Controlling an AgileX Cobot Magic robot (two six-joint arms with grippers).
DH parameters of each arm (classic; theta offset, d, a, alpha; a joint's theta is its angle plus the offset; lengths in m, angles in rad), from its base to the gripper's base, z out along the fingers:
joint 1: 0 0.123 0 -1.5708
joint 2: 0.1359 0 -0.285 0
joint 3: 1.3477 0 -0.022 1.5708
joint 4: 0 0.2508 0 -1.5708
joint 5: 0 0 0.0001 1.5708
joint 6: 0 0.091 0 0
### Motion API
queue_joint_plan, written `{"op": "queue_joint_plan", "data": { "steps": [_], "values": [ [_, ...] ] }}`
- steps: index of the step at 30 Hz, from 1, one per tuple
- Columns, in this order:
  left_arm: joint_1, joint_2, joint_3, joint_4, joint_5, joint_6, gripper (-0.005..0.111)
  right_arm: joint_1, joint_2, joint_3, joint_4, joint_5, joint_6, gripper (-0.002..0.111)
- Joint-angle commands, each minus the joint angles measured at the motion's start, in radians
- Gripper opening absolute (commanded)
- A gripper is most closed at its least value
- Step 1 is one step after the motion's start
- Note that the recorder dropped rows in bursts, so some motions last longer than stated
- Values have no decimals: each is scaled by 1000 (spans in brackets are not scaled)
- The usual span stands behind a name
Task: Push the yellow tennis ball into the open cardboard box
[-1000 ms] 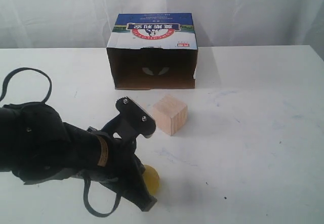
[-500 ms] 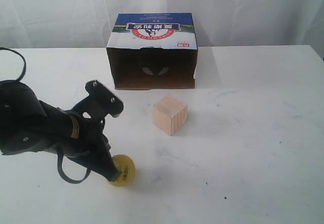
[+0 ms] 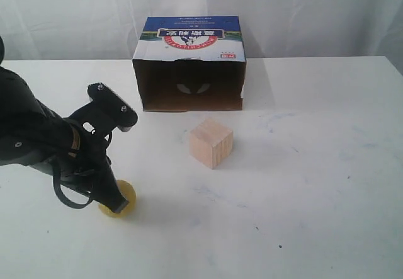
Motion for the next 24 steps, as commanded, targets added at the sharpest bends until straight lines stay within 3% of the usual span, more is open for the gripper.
{"op": "queue_joint_plan", "data": {
  "steps": [1, 6, 11, 18, 24],
  "values": [
    [3, -9, 25, -8, -27, -7, 0, -9, 2, 2, -2, -10, 3, 0],
    [9, 20, 74, 9, -93, -7, 0, -9, 2, 2, -2, -10, 3, 0],
    [56, 47, 79, 71, -88, -21, 0, -9, 2, 2, -2, -10, 3, 0],
    [61, -54, -6, 168, -8, -49, 0, -9, 2, 2, -2, -10, 3, 0],
    [164, -42, -22, 266, -57, -74, 0, -9, 2, 2, -2, -10, 3, 0]
  ]
}}
